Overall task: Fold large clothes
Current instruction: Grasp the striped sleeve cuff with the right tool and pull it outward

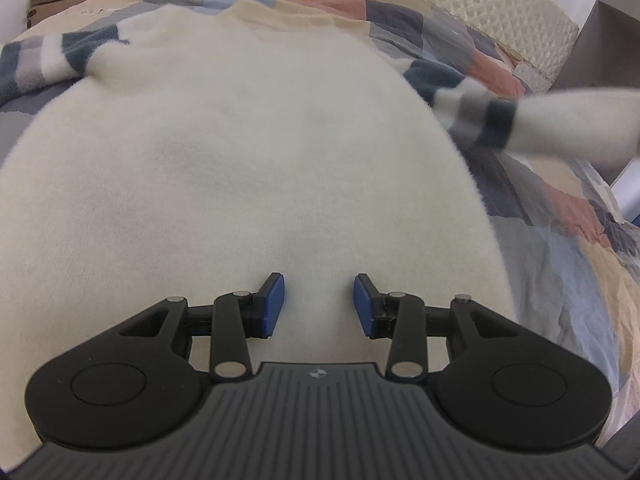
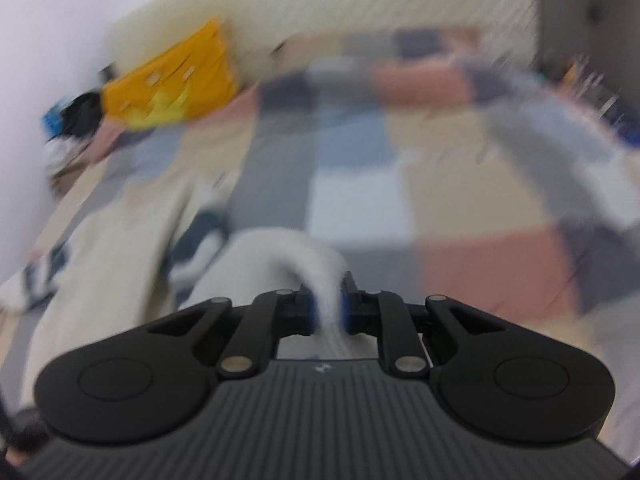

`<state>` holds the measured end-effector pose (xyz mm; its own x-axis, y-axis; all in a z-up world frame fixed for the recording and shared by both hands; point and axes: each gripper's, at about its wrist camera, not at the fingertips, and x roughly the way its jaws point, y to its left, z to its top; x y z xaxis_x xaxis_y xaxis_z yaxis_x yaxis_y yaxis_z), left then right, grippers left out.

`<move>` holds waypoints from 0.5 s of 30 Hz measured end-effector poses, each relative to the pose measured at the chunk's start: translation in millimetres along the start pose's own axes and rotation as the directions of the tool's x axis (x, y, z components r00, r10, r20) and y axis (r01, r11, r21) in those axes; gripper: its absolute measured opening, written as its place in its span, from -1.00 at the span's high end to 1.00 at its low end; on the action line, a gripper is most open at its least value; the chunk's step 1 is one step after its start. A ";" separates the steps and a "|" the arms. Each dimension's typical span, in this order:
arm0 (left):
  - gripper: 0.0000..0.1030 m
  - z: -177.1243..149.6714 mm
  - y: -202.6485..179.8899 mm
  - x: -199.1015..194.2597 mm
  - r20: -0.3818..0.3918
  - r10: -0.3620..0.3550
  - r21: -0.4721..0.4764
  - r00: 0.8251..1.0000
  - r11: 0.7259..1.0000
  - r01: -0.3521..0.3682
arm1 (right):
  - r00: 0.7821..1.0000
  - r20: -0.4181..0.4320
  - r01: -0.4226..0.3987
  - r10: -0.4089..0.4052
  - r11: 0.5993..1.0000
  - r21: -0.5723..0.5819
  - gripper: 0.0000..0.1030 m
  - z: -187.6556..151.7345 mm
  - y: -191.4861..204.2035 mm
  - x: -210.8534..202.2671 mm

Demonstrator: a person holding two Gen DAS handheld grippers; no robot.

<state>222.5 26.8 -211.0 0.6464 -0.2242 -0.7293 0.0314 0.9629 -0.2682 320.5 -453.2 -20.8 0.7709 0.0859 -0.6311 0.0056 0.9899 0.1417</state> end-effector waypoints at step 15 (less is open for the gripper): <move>0.14 11.6 1.1 -17.4 0.024 -0.126 -0.010 0.992 0.992 0.127 | 0.930 0.109 0.327 -0.350 0.926 0.186 0.73 114.3 -81.0 83.1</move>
<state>220.1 33.5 -191.3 0.6551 -0.3405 -0.6744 0.1057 0.9252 -0.3645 456.9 -539.1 2.5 0.7847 -0.2791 -0.5535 0.3759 0.9242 0.0669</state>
